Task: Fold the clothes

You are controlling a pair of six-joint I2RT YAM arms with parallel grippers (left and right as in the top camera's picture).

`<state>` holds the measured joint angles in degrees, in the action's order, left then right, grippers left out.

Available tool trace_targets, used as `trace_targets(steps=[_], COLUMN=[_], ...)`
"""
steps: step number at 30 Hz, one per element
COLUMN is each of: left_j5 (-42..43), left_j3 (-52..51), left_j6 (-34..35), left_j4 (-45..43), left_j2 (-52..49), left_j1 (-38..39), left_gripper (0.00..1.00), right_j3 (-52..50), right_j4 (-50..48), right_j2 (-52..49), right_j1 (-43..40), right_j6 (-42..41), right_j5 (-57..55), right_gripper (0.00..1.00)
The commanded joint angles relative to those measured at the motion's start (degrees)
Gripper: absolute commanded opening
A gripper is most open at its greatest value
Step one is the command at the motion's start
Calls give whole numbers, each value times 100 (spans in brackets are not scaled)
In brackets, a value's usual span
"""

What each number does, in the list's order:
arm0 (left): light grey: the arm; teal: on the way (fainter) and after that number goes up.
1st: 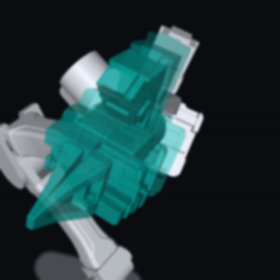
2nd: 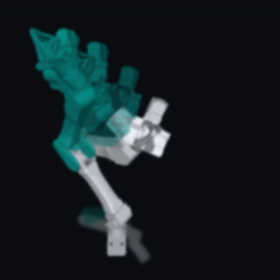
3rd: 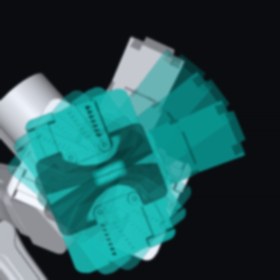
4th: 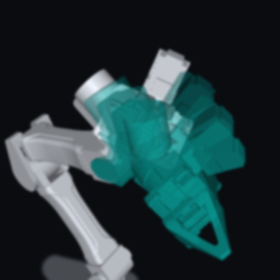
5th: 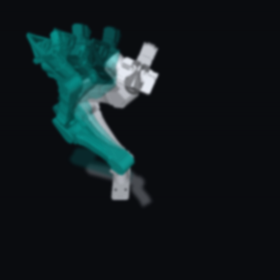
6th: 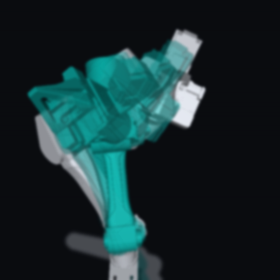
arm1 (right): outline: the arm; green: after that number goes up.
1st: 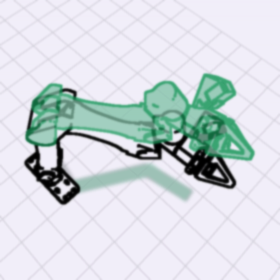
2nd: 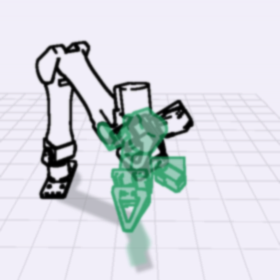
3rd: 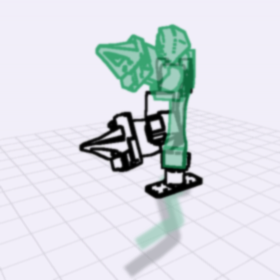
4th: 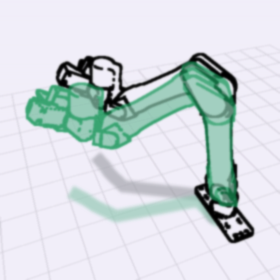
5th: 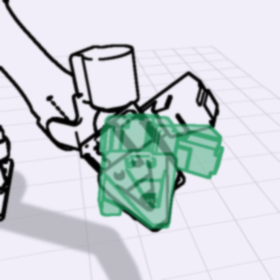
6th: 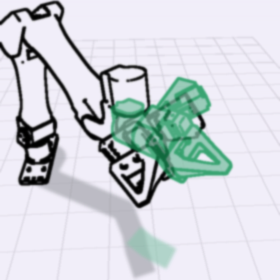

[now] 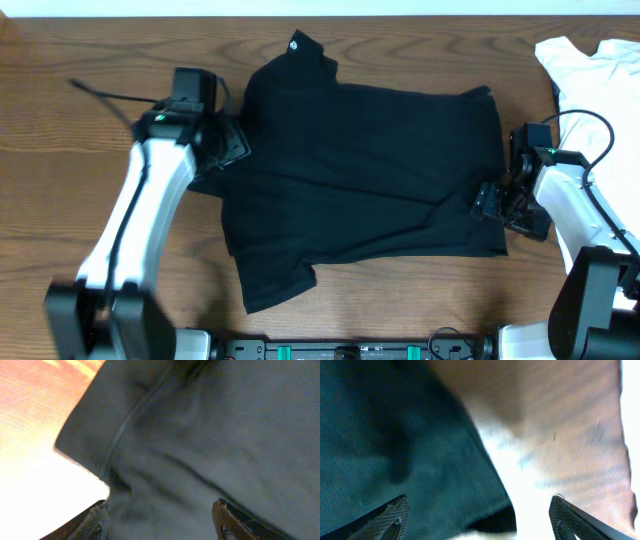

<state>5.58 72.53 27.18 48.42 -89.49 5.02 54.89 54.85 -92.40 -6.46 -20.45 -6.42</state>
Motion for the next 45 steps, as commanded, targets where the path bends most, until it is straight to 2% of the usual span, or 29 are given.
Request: trace_targets(steps=[1, 6, 15, 17, 21, 25, 27, 32, 45], left_j5=[109, 109, 107, 109, 243, 658, 802, 1311, 1613], left_j3=[55, -131, -719, -831, -1163, -1620, -1878, -2527, -3753], left_j6=[302, 358, 358, 358, 363, 361, 361, 358, 452], left_j4=[511, 1327, 1366, 1366, 1368, 1366, 1368, 1364, 706], left_j2=[323, 337, 334, 334, 337, 334, 337, 334, 337], left_j1=[-13, -13, -13, -13, -13, -13, -13, -13, -11], left_gripper=[70, 70, 71, 71, 71, 72, 72, 72, 72], right_j3=[-72, -455, -1456, -1602, -1639, -1639, -1639, -1639, -1639], right_j4=[85, -55, -933, -1137, -1239, -1272, -1272, -1283, -1311], right_j2=[-7, -7, -7, -7, -7, -7, -7, -7, -7], right_j1=[0, 0, -2, -2, -46, -46, -46, -44, -44], right_j6=[-140, -142, -407, -439, -437, -437, -437, -437, -437], right_j5=[352, 431, 431, 431, 431, 431, 428, 431, 435], right_gripper=[86, 79, 73, 67, 44, 26, 11, 12, 17])
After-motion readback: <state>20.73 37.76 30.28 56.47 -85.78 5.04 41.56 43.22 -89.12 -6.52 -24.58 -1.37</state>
